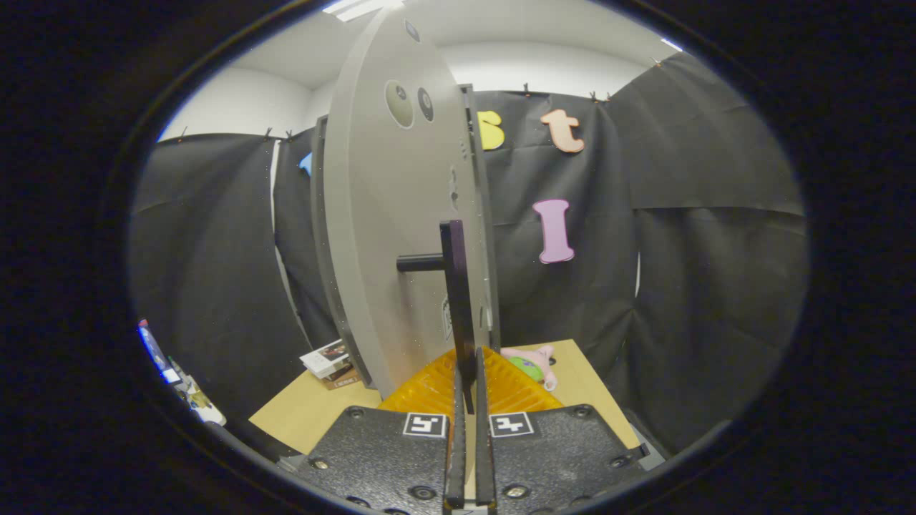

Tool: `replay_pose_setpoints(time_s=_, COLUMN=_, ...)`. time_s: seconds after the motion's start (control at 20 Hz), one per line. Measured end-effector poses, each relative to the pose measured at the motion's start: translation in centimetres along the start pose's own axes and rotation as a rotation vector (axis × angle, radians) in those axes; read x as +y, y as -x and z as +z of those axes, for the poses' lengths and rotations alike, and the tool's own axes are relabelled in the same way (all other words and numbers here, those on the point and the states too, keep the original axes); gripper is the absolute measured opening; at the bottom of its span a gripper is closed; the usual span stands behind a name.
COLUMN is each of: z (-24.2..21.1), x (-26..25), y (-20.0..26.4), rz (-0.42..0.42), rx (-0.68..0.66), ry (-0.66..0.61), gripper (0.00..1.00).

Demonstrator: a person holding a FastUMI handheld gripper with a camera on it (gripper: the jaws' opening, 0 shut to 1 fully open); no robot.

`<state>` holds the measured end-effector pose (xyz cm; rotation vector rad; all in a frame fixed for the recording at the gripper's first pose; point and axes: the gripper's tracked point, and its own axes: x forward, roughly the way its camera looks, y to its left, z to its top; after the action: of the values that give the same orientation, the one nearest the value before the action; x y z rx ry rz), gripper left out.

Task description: Open the shoe cabinet door, grab the shoes and put them into the shoe cabinet, then close the shoe cabinet door.

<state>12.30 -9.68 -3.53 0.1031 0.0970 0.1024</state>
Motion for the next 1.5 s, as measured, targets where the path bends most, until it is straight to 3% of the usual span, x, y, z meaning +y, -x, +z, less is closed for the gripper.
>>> replay_pose_setpoints(time_s=0.15, z=0.2, x=-2.4, y=0.0, rz=-0.036, rx=-0.006, ry=0.006, gripper=0.05)
replay_pose_setpoints(time_s=0.45, z=0.8, x=-3.8, y=-0.2, rz=0.017, rx=0.0, ry=-0.021, gripper=0.05)
replay_pose_setpoints(time_s=0.7, z=0.7, x=-3.9, y=0.2, rz=0.01, rx=0.012, ry=0.014, gripper=0.05)
replay_pose_setpoints(time_s=1.3, z=-3.6, x=-4.7, y=7.3, rz=-0.077, rx=0.033, ry=-0.026, gripper=0.07)
replay_pose_setpoints(time_s=1.4, z=-4.4, x=-4.1, y=8.5, rz=-0.088, rx=0.026, ry=-0.004, gripper=0.18)
replay_pose_setpoints(time_s=1.5, z=-5.5, x=-2.4, y=9.2, rz=-0.085, rx=0.016, ry=0.037, gripper=0.36)
